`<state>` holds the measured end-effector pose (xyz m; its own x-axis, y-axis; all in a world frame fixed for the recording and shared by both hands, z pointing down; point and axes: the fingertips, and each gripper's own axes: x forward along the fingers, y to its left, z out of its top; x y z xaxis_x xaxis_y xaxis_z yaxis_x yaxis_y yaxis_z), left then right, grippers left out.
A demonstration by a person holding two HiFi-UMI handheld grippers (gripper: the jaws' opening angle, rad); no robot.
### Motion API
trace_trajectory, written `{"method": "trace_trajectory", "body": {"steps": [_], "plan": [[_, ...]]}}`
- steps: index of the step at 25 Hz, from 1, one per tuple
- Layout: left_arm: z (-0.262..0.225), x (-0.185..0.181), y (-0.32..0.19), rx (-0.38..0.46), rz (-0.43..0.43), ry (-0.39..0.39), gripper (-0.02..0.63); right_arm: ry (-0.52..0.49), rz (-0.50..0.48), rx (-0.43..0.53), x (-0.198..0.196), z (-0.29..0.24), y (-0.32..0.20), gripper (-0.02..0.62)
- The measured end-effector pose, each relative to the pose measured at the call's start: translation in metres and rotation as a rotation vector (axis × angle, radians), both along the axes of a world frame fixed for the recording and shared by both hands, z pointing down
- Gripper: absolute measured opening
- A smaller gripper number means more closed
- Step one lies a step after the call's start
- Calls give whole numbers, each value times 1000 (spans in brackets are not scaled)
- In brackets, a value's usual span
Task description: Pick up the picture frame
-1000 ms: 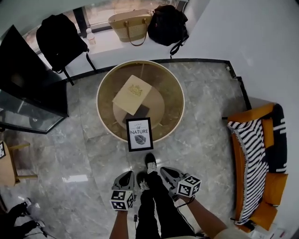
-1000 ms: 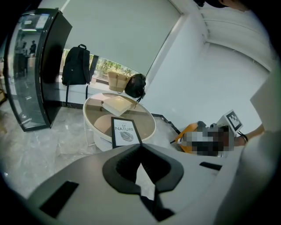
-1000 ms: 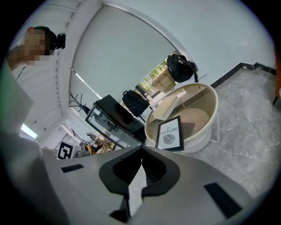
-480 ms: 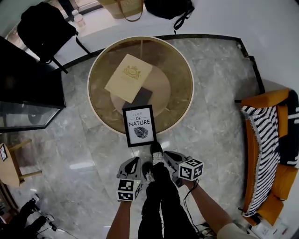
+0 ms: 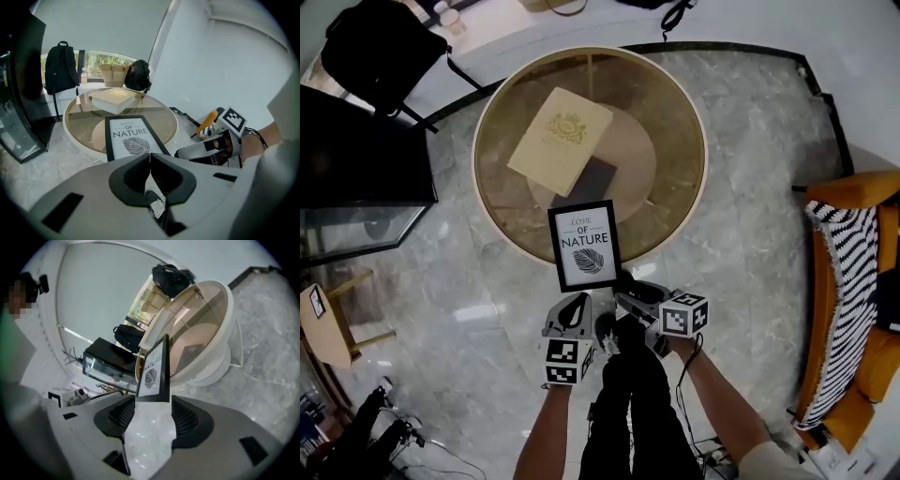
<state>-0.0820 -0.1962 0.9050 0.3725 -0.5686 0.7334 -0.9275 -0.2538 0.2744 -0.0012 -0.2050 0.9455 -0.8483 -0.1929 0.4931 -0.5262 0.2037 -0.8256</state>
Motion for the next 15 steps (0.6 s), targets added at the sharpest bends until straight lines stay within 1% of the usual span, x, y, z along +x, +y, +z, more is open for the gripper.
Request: {"method": "trace_trajectory", "body": {"steps": [2, 8, 10, 15], "plan": [[3, 3, -4, -6, -10, -7, 21, -58, 41, -75, -1, 7, -5, 250], [16, 10, -15, -22, -26, 5, 21, -161, 85, -184, -9, 21, -17, 258], [21, 10, -19, -29, -40, 6, 21, -201, 74, -222, -17, 24, -21, 258], [28, 9, -26, -40, -57, 16, 21, -285, 12, -295, -38, 28, -26, 258]]}}
